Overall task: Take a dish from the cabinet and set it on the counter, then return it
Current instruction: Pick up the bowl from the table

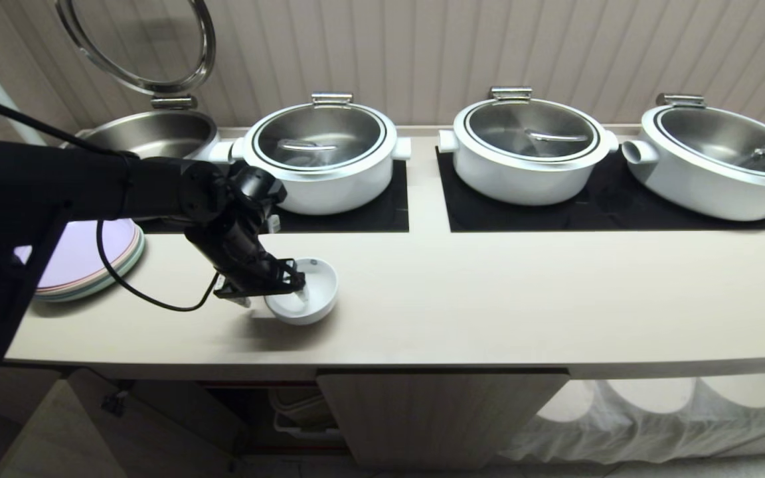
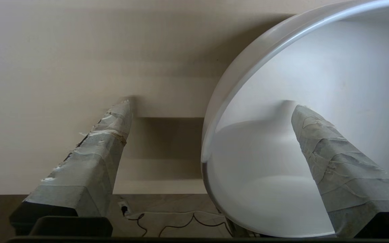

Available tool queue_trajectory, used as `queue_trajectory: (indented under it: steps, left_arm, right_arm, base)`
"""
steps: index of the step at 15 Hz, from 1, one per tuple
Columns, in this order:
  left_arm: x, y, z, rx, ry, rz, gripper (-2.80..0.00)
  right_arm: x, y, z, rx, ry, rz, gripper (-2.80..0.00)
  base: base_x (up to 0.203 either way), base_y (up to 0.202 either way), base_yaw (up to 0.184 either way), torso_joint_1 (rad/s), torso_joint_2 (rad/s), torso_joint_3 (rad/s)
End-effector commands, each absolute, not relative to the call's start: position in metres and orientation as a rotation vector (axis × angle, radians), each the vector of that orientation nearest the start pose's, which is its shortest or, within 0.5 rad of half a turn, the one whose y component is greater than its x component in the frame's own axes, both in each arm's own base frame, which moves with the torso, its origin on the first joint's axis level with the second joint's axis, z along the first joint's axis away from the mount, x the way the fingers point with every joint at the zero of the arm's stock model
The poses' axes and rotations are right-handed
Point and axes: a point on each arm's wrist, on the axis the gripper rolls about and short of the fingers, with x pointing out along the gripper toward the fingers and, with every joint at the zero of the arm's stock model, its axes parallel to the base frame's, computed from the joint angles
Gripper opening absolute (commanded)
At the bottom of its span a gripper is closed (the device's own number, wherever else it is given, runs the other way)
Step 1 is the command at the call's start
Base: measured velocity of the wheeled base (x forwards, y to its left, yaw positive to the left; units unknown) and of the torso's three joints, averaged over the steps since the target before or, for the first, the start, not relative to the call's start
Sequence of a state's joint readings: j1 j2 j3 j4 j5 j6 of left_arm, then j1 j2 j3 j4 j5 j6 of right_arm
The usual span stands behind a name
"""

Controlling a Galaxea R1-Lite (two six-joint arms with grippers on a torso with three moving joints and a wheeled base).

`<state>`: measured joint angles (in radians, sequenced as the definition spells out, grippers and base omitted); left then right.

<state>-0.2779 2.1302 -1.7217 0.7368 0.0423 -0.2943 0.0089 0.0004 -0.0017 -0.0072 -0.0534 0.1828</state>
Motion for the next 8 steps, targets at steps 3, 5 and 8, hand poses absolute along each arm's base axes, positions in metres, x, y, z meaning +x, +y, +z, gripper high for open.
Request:
queue_trajectory:
  steps: [3,5,8]
  left_arm:
    - [0.3760,-0.1074,0.1604,-0.077,1.155,-0.042,-2.80]
    - [0.3780,-0.1093,0.1599,-0.079,1.138,-0.047,-2.80]
    - [0.3819,-0.1121,0.1565,-0.107,1.123,-0.035,-2.80]
  right_arm:
    - [-0.0229,-0.0014,0.0767,0.184,-0.013,-0.044,-2.80]
    - [-0.0229,-0.0014,0.0767,0.184,-0.013,-0.044,-2.80]
    - [-0.0229,-0.0014,0.0767,0.184,-0.013,-0.044,-2.80]
  base:
    - [0.000,0.000,0.000,0.000,0.00,0.000]
    - [0.000,0.000,0.000,0.000,0.00,0.000]
    - [0.000,0.000,0.000,0.000,0.00,0.000]
